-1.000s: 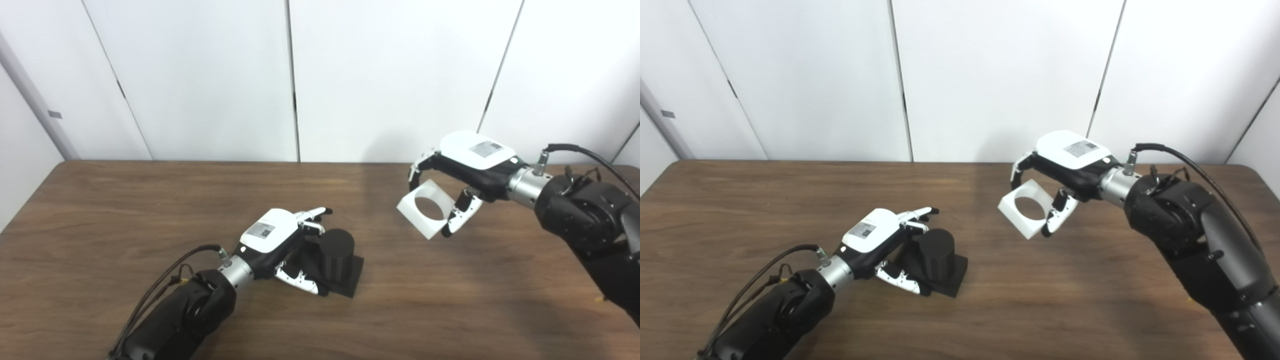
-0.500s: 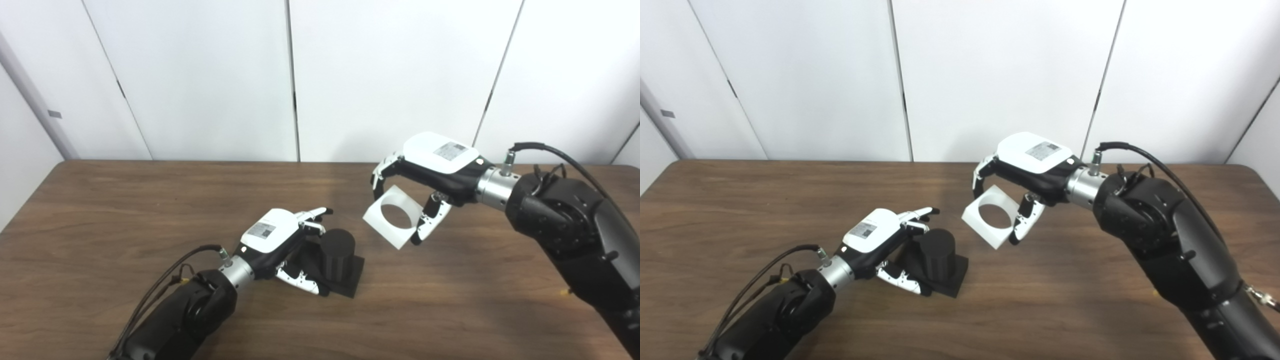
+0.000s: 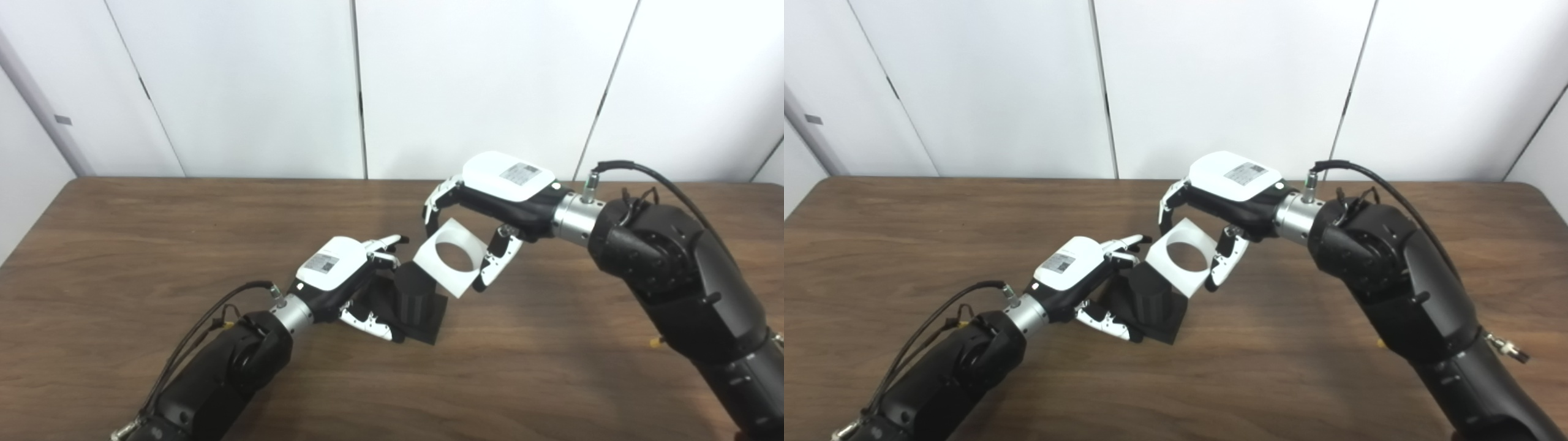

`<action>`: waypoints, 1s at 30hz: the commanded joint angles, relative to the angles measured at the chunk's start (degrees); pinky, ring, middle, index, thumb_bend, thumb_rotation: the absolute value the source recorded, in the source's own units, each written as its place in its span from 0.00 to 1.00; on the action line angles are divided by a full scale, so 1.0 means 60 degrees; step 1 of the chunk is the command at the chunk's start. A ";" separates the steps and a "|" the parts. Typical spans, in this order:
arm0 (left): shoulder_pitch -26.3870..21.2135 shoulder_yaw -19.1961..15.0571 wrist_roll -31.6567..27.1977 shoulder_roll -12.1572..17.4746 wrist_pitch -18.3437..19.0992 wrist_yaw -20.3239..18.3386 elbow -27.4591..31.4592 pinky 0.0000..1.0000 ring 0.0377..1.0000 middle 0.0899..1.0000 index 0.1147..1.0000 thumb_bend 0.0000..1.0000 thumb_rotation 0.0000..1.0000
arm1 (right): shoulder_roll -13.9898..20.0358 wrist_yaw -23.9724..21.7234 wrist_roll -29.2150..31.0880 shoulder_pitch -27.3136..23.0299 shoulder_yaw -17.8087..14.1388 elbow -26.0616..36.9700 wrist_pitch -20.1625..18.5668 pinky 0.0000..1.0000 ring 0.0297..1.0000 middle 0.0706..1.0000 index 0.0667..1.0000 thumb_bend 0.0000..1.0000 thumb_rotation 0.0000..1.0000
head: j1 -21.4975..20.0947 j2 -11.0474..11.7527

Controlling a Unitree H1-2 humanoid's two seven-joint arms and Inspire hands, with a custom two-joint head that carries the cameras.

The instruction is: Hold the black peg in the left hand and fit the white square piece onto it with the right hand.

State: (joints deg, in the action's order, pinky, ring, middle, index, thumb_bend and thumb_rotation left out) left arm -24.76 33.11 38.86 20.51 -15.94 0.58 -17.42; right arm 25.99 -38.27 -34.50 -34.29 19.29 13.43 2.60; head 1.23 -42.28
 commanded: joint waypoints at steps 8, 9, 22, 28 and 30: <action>0.0635 0.0757 0.0270 -0.0407 0.0301 -0.1336 -0.0409 0.65 0.86 0.93 0.43 0.52 0.07 | -0.0242 0.0198 -0.0003 -0.0613 -0.0037 -0.0021 0.0097 0.70 0.77 0.72 0.44 0.52 0.13 | 0.0011 -0.0021; 0.0630 0.0759 0.0271 -0.0408 0.0317 -0.1349 -0.0403 0.65 0.86 0.93 0.43 0.52 0.07 | -0.0259 0.0196 -0.0007 -0.0621 -0.0030 -0.0035 0.0105 0.70 0.77 0.72 0.44 0.52 0.13 | -0.0033 -0.0010; 0.0635 0.0762 0.0237 -0.0430 0.0298 -0.1316 -0.0441 0.65 0.86 0.94 0.43 0.52 0.07 | -0.0454 0.0161 -0.0051 -0.0629 0.0126 -0.0182 0.0025 0.72 0.78 0.72 0.44 0.52 0.13 | 0.0002 -0.0030; 0.0655 0.0777 0.0245 -0.0428 0.0376 -0.1362 -0.0359 0.65 0.86 0.93 0.43 0.52 0.07 | -0.0543 0.0234 -0.0065 -0.0572 0.0134 -0.0374 0.0117 0.72 0.77 0.72 0.44 0.52 0.13 | 0.0027 -0.0055; 0.0664 0.0796 0.0293 -0.0417 0.0362 -0.1327 -0.0325 0.64 0.86 0.93 0.43 0.52 0.07 | -0.0557 0.0233 -0.0086 -0.0556 0.0147 -0.0388 0.0116 0.72 0.77 0.72 0.44 0.52 0.13 | 0.0027 -0.0055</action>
State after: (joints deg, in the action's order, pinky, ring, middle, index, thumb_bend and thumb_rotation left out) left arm -24.71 33.21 38.95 20.11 -14.81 0.57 -17.04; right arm 22.72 -38.50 -35.22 -34.59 20.97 10.54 2.79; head 1.32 -42.54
